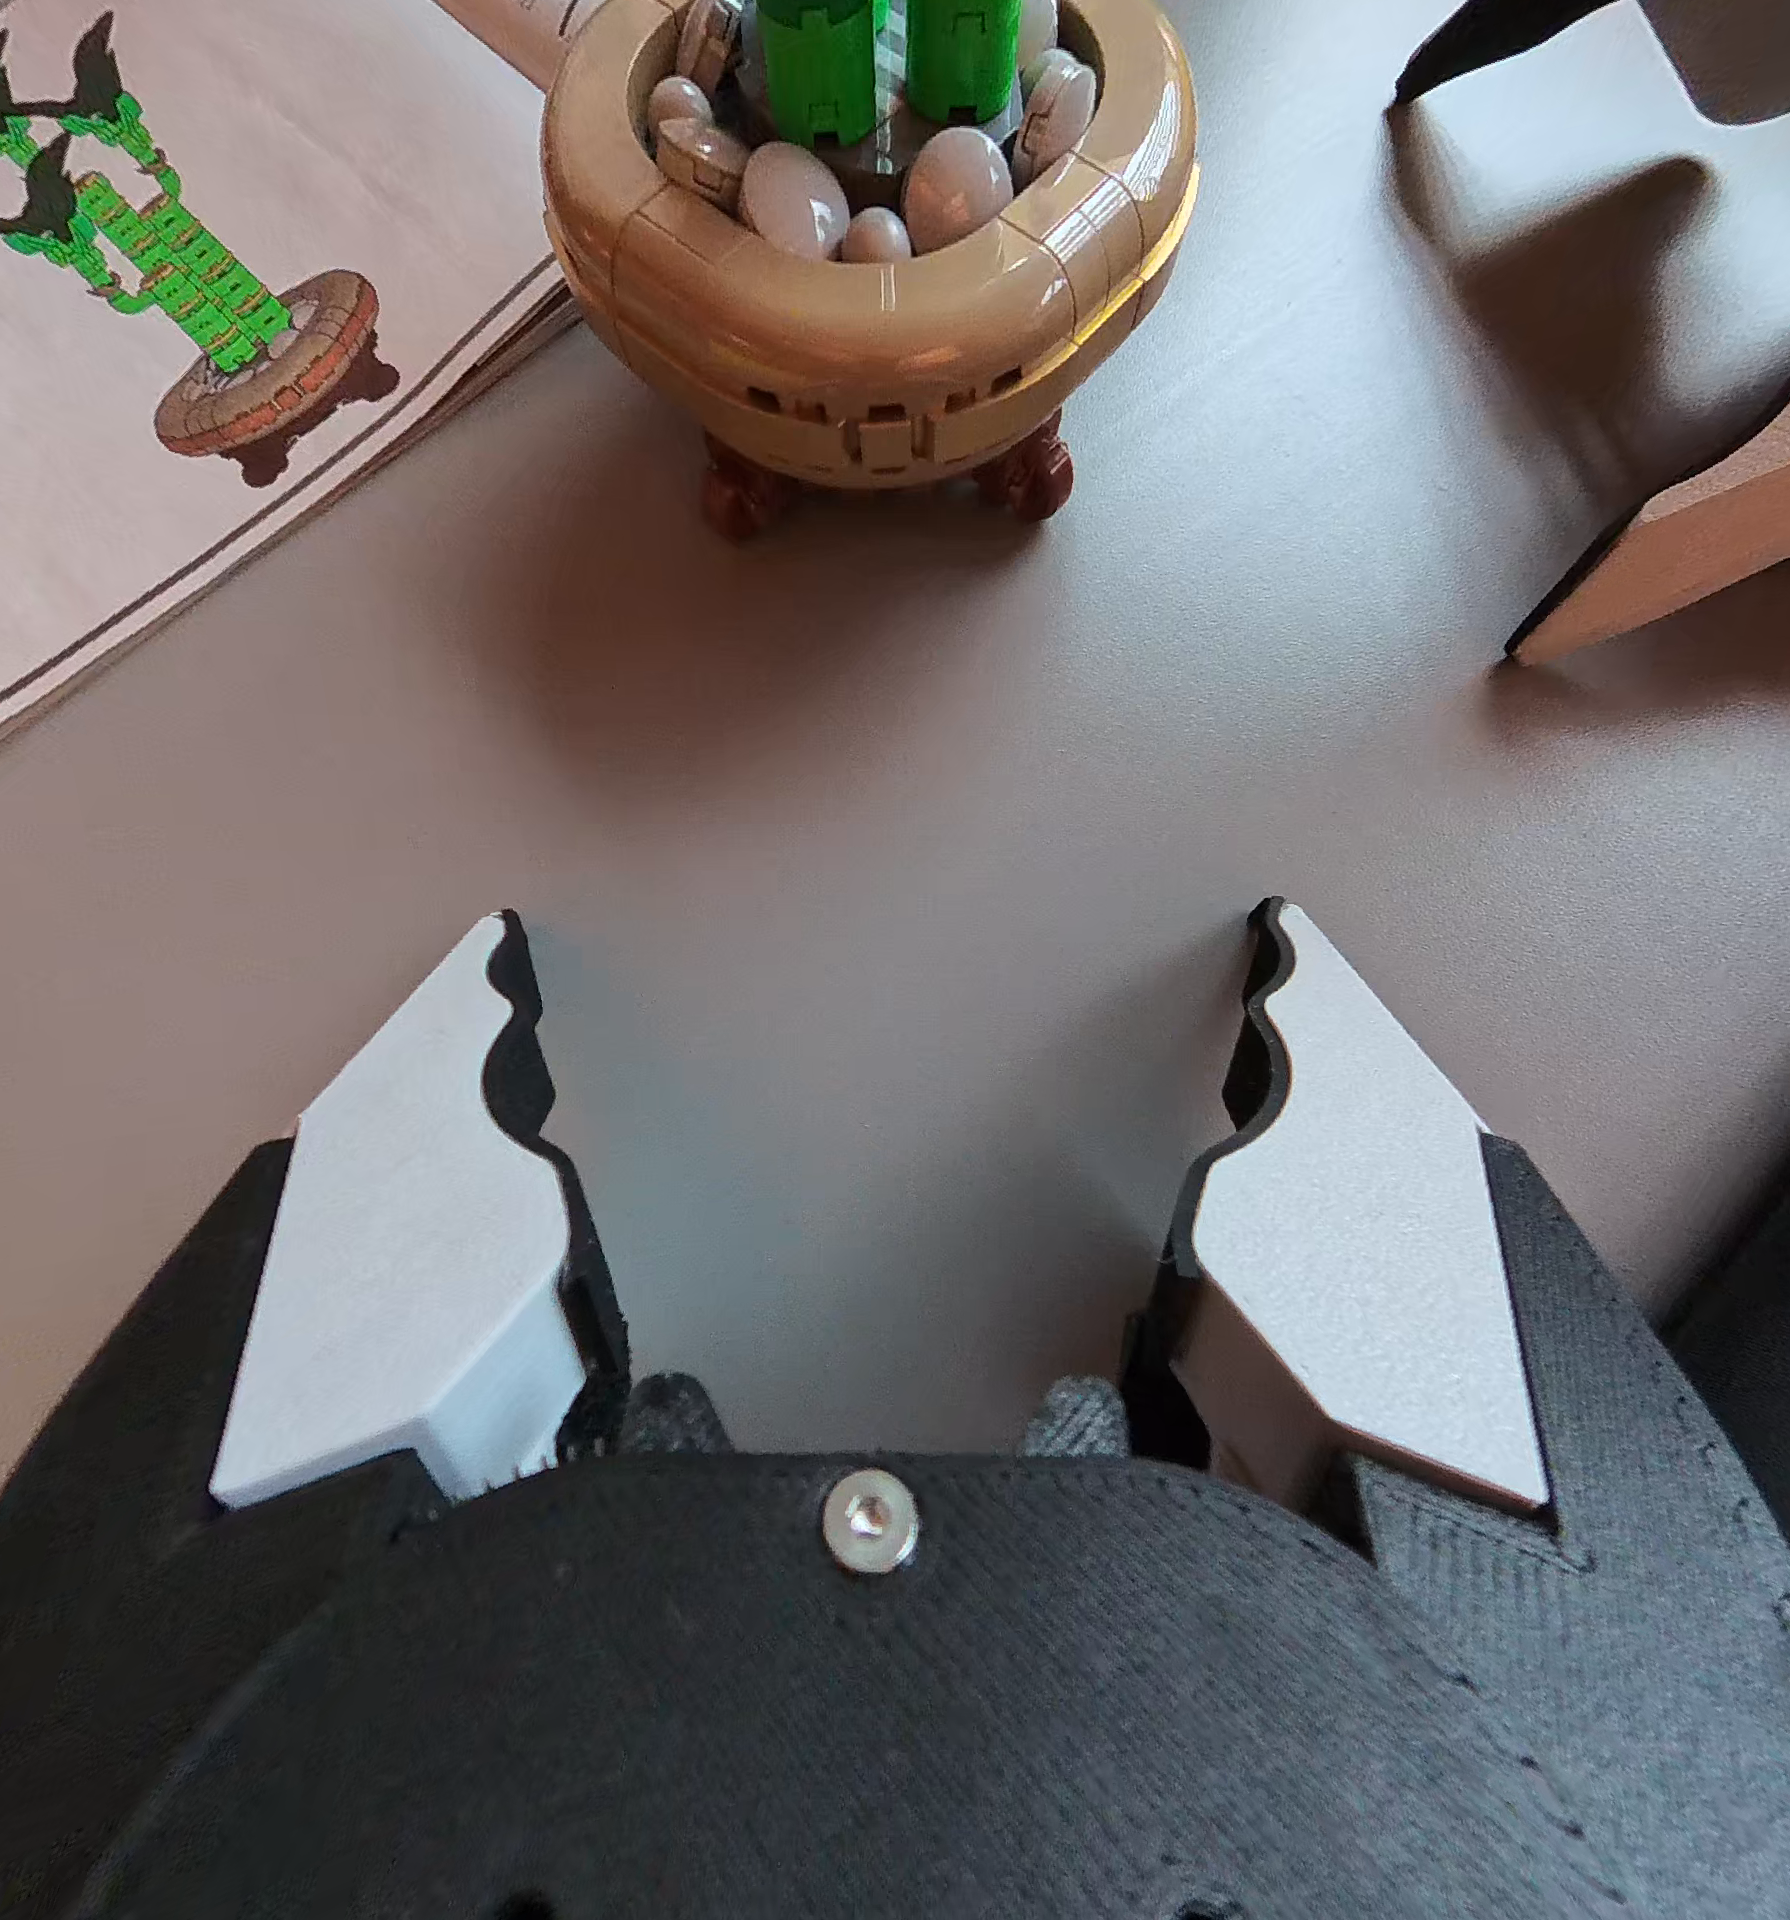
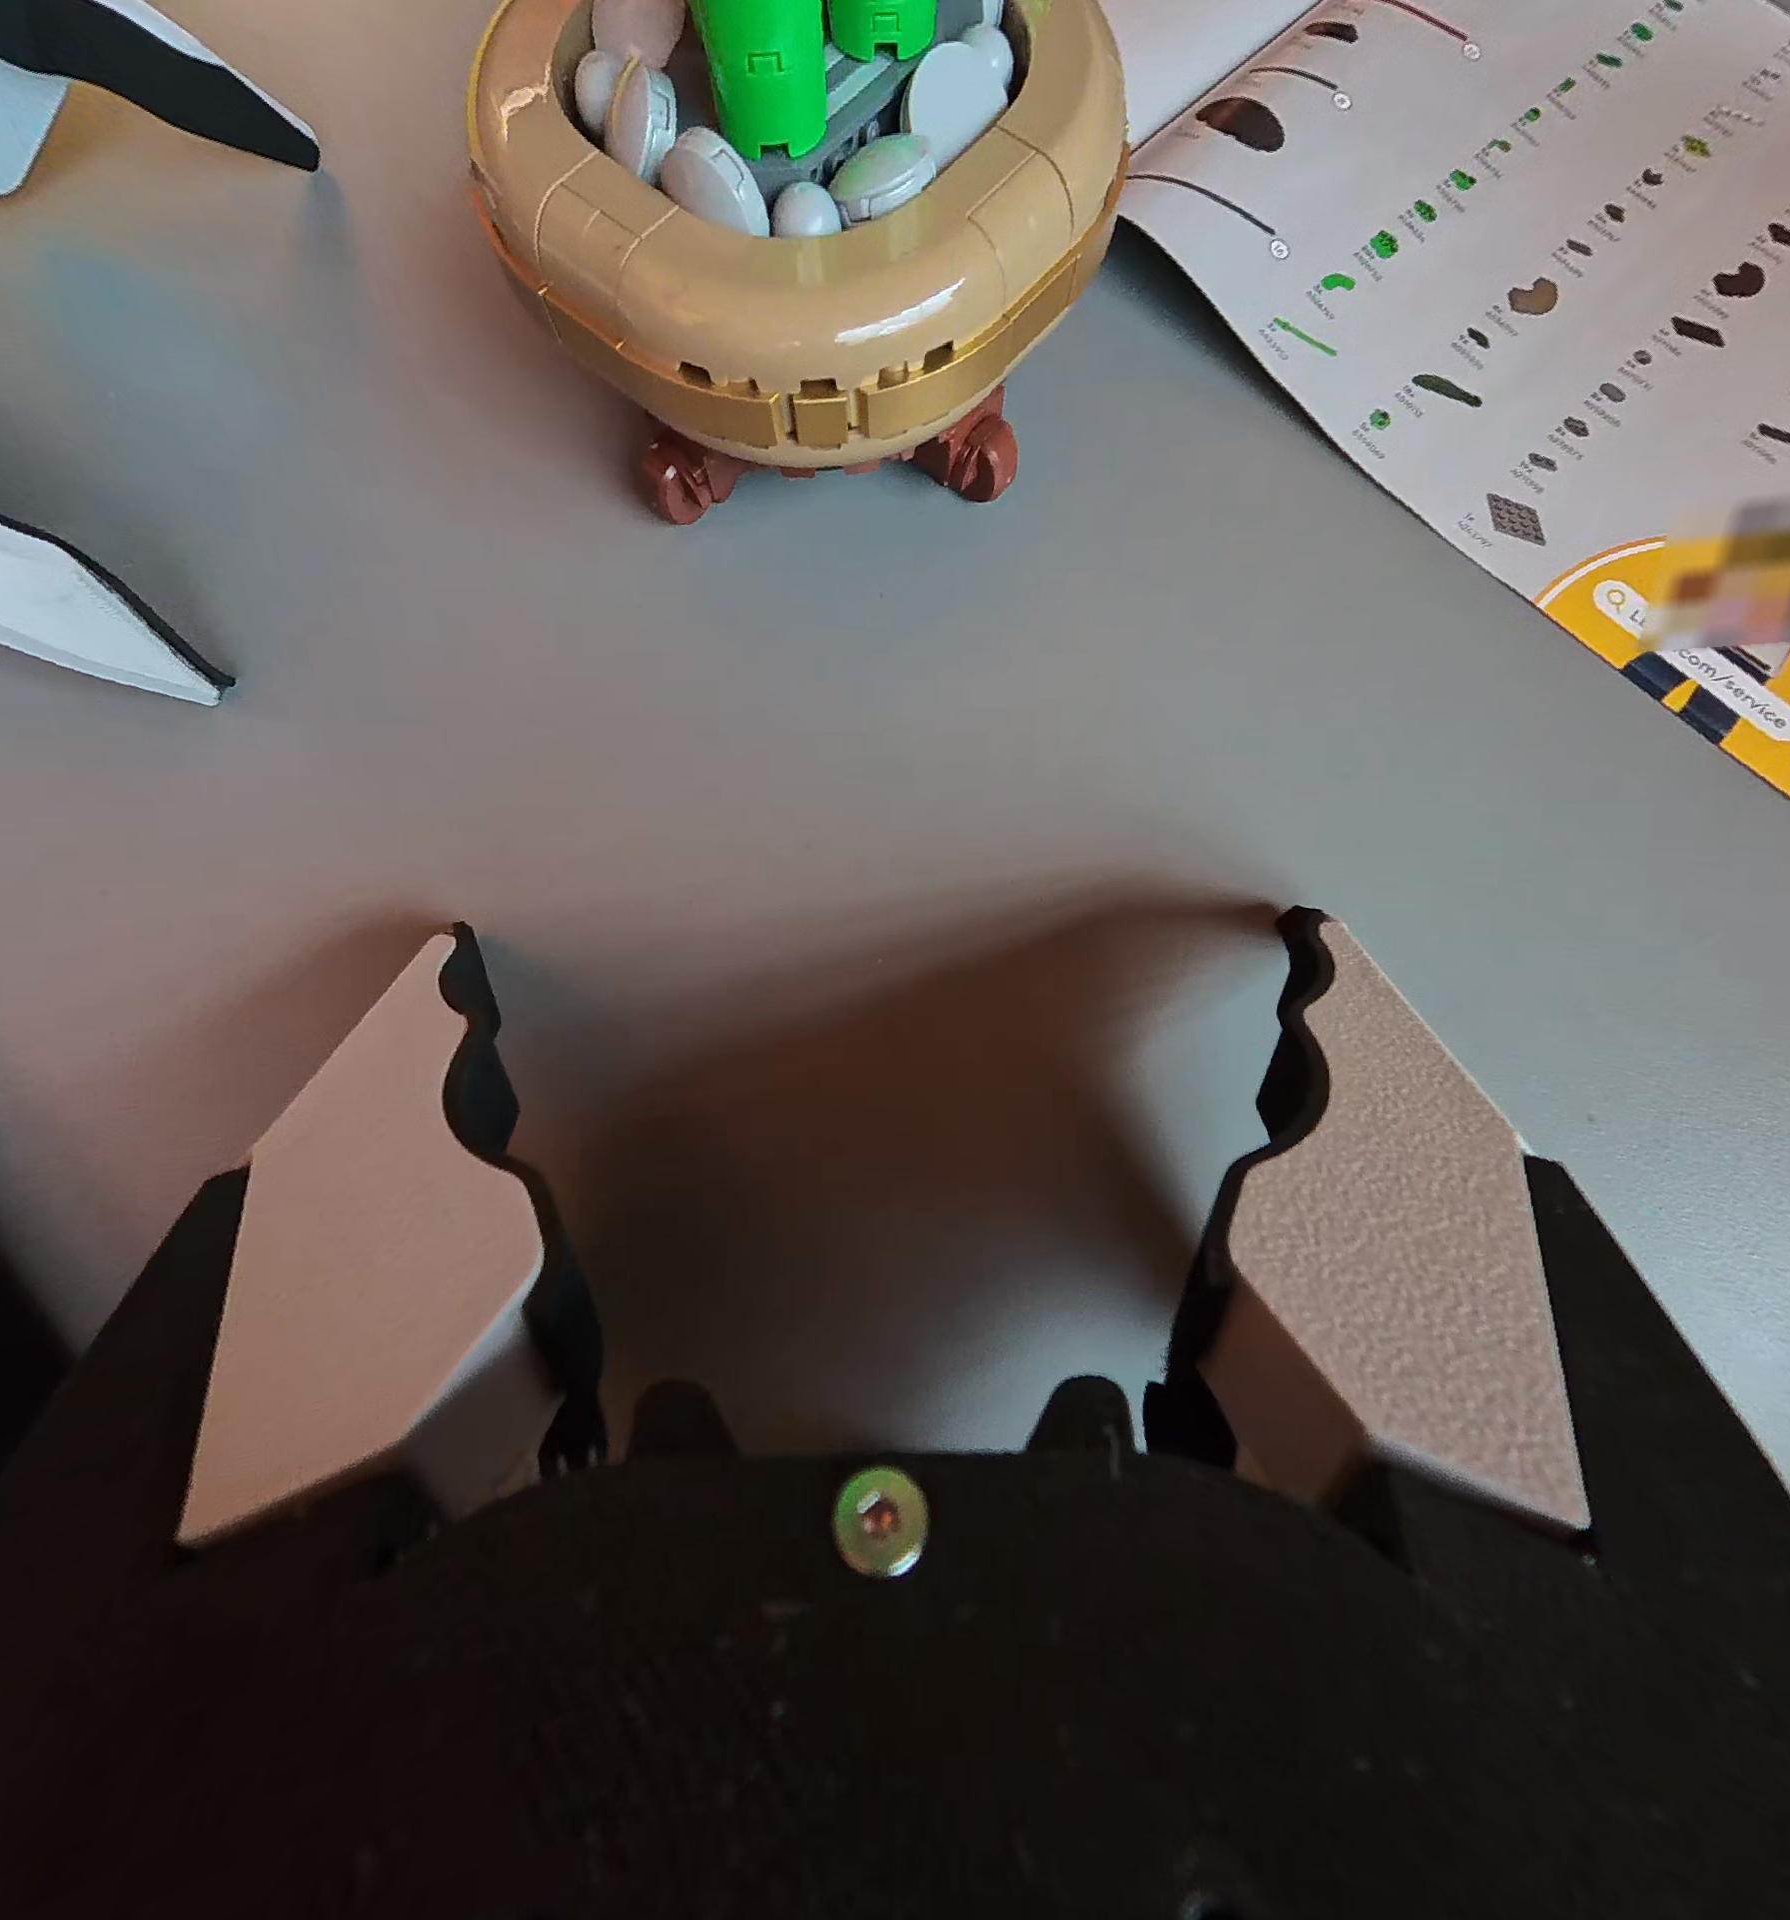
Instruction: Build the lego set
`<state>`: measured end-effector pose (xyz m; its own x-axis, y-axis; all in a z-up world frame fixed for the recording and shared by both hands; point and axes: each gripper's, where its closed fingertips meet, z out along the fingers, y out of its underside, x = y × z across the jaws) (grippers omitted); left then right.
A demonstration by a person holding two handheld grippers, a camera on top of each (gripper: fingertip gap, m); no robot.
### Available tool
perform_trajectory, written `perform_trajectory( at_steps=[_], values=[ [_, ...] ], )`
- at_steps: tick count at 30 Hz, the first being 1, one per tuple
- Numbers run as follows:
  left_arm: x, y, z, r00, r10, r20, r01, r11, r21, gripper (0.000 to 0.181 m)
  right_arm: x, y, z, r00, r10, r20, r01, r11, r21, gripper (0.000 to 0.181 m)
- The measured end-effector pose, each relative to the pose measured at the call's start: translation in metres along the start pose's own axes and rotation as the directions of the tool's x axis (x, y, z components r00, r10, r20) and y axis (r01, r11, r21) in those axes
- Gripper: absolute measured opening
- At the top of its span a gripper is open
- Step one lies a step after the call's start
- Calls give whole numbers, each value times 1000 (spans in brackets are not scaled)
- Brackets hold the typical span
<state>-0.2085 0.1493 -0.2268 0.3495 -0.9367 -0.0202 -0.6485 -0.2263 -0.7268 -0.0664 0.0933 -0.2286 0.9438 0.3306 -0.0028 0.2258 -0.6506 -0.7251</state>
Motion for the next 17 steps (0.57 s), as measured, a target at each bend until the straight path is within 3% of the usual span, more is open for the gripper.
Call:
perform_trajectory(
  at_steps=[17],
  values=[
    [-2, 1, 0, 1000, -12, 11, 12, 1000, -7, 138, 0, 1, -1, 1000, -5, 1, 5, 1000, -3, 147]
  ],
)
